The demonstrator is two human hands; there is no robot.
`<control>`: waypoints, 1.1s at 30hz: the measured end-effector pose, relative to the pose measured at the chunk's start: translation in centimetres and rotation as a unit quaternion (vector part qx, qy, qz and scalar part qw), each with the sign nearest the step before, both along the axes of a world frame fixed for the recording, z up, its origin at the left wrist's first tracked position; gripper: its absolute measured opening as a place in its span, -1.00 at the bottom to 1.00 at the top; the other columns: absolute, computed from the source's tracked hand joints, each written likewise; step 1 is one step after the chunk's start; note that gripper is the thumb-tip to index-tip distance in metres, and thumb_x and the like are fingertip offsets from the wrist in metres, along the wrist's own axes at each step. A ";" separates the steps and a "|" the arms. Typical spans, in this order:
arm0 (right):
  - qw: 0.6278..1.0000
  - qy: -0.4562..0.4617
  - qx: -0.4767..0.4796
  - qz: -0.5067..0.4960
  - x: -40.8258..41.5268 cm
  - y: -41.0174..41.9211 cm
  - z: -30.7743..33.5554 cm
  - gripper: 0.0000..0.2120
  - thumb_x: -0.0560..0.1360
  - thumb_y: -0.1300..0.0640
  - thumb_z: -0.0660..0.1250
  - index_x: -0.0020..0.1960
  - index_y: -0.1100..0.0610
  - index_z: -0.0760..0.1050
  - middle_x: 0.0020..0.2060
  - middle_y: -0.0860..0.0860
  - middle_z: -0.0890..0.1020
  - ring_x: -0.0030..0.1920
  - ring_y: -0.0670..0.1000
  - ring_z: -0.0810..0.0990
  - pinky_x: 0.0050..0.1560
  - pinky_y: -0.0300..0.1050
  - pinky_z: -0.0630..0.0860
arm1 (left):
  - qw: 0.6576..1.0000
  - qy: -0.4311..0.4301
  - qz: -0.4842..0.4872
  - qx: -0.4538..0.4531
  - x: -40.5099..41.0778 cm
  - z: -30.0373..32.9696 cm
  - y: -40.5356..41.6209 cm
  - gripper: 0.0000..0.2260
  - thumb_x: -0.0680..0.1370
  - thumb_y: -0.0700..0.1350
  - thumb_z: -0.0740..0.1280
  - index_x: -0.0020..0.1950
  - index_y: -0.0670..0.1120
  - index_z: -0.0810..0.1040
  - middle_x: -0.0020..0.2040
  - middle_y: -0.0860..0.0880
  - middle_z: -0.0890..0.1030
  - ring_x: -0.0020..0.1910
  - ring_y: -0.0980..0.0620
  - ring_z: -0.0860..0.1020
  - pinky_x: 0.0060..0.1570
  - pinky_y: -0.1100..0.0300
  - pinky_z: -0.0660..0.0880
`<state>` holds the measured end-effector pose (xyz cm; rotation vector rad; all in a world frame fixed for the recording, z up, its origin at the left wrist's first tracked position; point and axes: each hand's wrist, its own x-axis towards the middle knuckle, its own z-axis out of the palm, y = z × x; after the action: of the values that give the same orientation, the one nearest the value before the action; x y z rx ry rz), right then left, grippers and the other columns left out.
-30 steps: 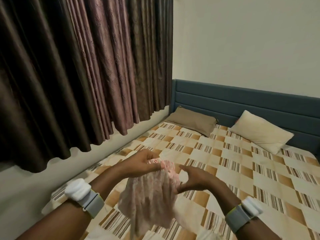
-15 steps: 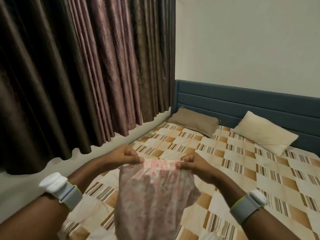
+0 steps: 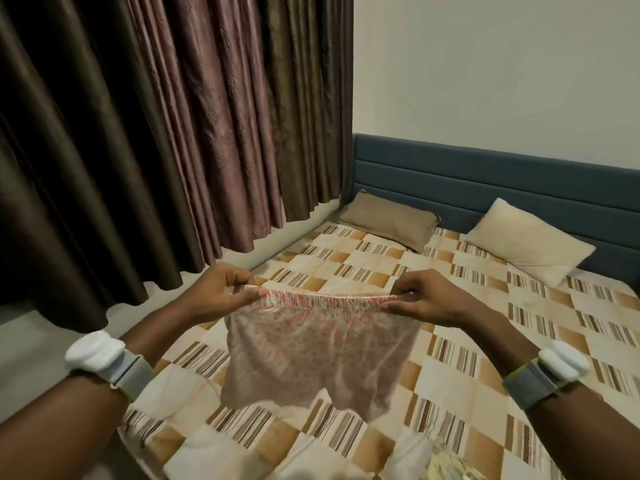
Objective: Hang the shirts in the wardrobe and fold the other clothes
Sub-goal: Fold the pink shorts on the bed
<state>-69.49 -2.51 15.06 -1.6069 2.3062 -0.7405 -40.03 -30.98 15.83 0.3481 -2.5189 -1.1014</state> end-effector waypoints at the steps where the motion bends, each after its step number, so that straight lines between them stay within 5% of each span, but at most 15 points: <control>1: 1.000 0.014 0.003 0.004 0.1 0.1 0.2 -0.59 0.43 -0.41 0.37 0.02 -0.12 0.70 -0.11 -0.21 0.68 -0.11 -0.12 0.66 -0.10 -0.11 0.69 | 0.999 0.000 0.005 -0.033 -0.1 0.1 -0.1 -0.76 0.54 0.17 0.46 -0.33 0.25 0.64 -0.37 0.22 0.58 -0.31 0.19 0.59 -0.26 0.19 0.49; 6: 0.999 0.016 0.022 0.020 0.3 0.4 1.4 -0.69 0.43 -0.38 0.37 0.04 -0.23 0.64 -0.12 -0.21 0.70 -0.17 -0.08 0.67 -0.18 -0.04 0.69 | 0.996 -0.018 -0.009 -0.092 -0.4 0.1 -0.9 -0.75 0.41 0.46 0.39 -0.17 0.34 0.69 -0.16 0.25 0.68 -0.09 0.14 0.67 -0.05 -0.03 0.63; 9: 0.998 0.056 0.022 0.002 -0.5 0.8 1.3 -0.50 0.44 -0.42 0.35 0.17 -0.10 0.67 0.00 -0.16 0.67 -0.09 -0.07 0.65 -0.13 -0.08 0.69 | 0.996 0.013 -0.013 -0.091 -0.4 0.2 -1.4 -0.74 0.49 0.33 0.41 -0.15 0.18 0.69 -0.03 0.12 0.66 0.04 0.04 0.64 0.10 -0.12 0.59; 12: 0.978 0.202 0.045 -0.009 -1.5 1.1 1.1 -0.57 0.50 -0.34 0.38 0.15 -0.05 0.71 0.13 -0.15 0.55 -0.03 -0.10 0.56 -0.07 -0.13 0.65 | 0.995 0.016 -0.001 -0.103 0.2 0.4 -2.2 -0.77 0.51 0.27 0.38 -0.11 0.15 0.69 0.24 0.20 0.60 0.30 0.15 0.55 0.27 -0.03 0.51; 18: 0.963 0.252 0.090 -0.030 -1.3 1.2 0.3 -0.63 0.54 -0.31 0.35 0.20 -0.12 0.65 0.09 -0.17 0.63 0.01 -0.11 0.54 0.09 -0.08 0.46 | 0.993 -0.023 0.028 -0.114 0.0 -0.2 -3.0 -0.62 0.45 0.36 0.41 -0.11 0.07 0.75 -0.19 0.08 0.73 -0.17 0.05 0.70 -0.09 -0.15 0.66; 20: 0.966 0.234 0.084 -0.065 -1.2 1.1 -0.7 -0.69 0.54 -0.28 0.37 0.19 -0.16 0.61 0.04 -0.14 0.63 0.02 -0.05 0.53 0.11 -0.04 0.48 | 0.996 -0.010 0.031 -0.078 -0.5 -1.0 -2.8 -0.63 0.42 0.34 0.49 -0.07 0.06 0.76 -0.18 0.04 0.74 -0.17 0.00 0.72 -0.12 -0.18 0.67; 22: 0.974 0.199 0.041 -0.100 -1.0 1.0 -1.4 -0.76 0.53 -0.22 0.41 0.16 -0.23 0.54 0.02 -0.10 0.59 0.01 -0.01 0.53 0.07 0.02 0.57 | 0.999 0.002 0.032 -0.012 -1.2 -1.9 -2.8 -0.71 0.43 0.12 0.59 0.09 0.05 0.73 -0.10 0.00 0.75 -0.08 -0.03 0.74 -0.03 -0.18 0.69; 25: 0.977 0.169 0.002 -0.129 -0.7 1.1 -1.4 -0.65 0.51 -0.15 0.47 0.26 -0.27 0.48 0.00 -0.11 0.54 0.00 -0.02 0.50 0.06 0.06 0.59 | 0.999 -0.011 0.049 -0.002 -2.2 -2.8 -3.2 -0.52 0.44 -0.15 0.60 0.33 0.04 0.64 0.02 0.02 0.76 0.02 0.04 0.73 0.07 -0.12 0.68; 29: 0.983 0.120 0.030 -0.138 -1.2 0.6 -2.7 -0.80 0.54 -0.04 0.45 0.09 0.01 0.73 -0.13 -0.12 0.70 -0.18 -0.10 0.59 -0.15 0.03 0.63 | 0.992 -0.074 0.043 -0.093 -5.0 -4.9 -5.1 -0.87 0.46 -0.11 0.60 -0.07 0.10 0.73 -0.16 0.09 0.74 -0.13 0.06 0.71 -0.12 -0.10 0.66; 33: 0.974 0.064 0.006 -0.218 -2.8 0.1 -5.1 -0.87 0.53 -0.03 0.44 -0.06 0.01 0.70 -0.21 -0.12 0.66 -0.22 -0.09 0.59 -0.16 0.12 0.64 | 0.994 -0.069 0.049 -0.069 -8.4 -7.1 -5.6 -0.92 0.54 -0.07 0.52 -0.06 -0.01 0.65 -0.14 0.00 0.69 -0.13 -0.05 0.66 -0.13 -0.12 0.59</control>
<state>-72.31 -2.42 9.94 -1.1812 2.7937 -0.7217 -48.39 -36.56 8.76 0.5195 -2.6487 -0.8887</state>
